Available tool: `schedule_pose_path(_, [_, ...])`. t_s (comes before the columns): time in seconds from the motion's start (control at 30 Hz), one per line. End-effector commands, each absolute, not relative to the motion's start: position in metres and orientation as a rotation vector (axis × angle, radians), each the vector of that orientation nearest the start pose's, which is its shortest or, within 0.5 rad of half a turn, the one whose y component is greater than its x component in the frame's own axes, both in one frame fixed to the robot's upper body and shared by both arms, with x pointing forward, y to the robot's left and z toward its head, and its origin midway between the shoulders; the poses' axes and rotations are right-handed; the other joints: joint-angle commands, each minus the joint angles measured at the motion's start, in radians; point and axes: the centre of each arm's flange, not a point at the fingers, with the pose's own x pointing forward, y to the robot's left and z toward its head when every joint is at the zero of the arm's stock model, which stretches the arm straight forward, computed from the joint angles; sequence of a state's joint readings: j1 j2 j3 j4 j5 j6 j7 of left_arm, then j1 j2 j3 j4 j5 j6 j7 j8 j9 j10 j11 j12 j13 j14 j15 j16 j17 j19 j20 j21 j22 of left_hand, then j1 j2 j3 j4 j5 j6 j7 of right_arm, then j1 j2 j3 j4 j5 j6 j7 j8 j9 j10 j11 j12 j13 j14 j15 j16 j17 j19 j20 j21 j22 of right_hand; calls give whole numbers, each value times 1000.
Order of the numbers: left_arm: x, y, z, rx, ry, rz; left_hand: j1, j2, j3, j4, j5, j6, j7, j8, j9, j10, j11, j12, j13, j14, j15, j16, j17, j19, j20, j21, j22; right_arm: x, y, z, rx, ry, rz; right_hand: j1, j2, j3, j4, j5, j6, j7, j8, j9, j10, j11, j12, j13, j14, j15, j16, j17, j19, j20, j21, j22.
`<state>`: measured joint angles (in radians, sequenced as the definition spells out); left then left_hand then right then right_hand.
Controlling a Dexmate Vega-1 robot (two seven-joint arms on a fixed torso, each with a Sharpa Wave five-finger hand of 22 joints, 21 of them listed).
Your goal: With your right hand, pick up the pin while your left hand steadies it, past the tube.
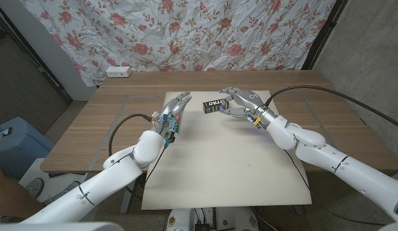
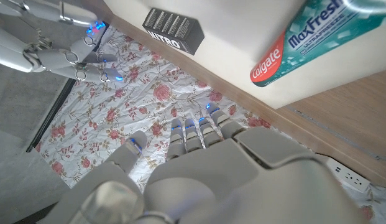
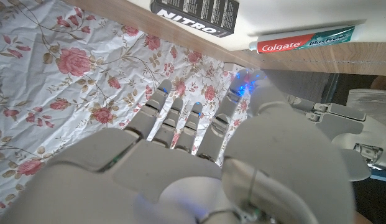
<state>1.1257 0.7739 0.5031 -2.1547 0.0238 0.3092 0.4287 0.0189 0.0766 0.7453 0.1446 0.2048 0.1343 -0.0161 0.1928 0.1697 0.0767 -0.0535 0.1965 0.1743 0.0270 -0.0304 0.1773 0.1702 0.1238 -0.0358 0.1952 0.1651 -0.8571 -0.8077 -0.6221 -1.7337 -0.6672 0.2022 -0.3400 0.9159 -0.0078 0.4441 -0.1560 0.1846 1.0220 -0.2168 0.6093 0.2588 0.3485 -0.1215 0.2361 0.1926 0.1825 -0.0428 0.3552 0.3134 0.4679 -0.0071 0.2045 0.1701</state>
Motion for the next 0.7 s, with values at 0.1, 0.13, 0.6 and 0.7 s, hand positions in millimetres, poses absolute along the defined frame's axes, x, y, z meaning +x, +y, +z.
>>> schedule_pose_path(0.1, [498,143,-40,872,-647,6,4,105,5,10,-4,6,-4,-1,5,5,-4,2,2,7,-6,6,4,5,-20,-1,5,555,-188,-22,-1319,-1095,76,3,13,-3,-3,-1,19,-9,3,2,11,2,-5,4,8,-40,4,6,9,0,-2,3])
schedule_pose_path(0.13, [497,142,-40,881,-653,2,3,105,5,12,-5,5,-5,-1,5,5,-5,2,2,7,-7,6,4,5,-21,-1,5,555,-188,-22,-1317,-1095,76,3,13,-3,-3,-1,19,-9,3,2,11,2,-5,4,8,-40,4,6,9,1,-2,3])
schedule_pose_path(0.6, [495,120,-45,1058,-667,-22,-12,104,-3,32,-7,-16,-15,-13,5,-7,-7,-5,2,4,-11,6,9,-4,-40,-4,6,557,-194,-23,-1297,-1097,65,4,13,-5,-3,-2,22,-8,1,-1,13,4,-7,4,8,-38,4,7,8,1,-3,3])
schedule_pose_path(0.7, [496,117,-48,1084,-658,-21,-16,103,-7,37,-8,-23,-16,-15,5,-10,-7,-6,2,2,-15,6,10,-14,-47,-8,6,558,-196,-22,-1297,-1098,62,4,13,-5,-4,-2,23,-8,0,-1,14,5,-7,4,8,-38,4,7,8,2,-4,3])
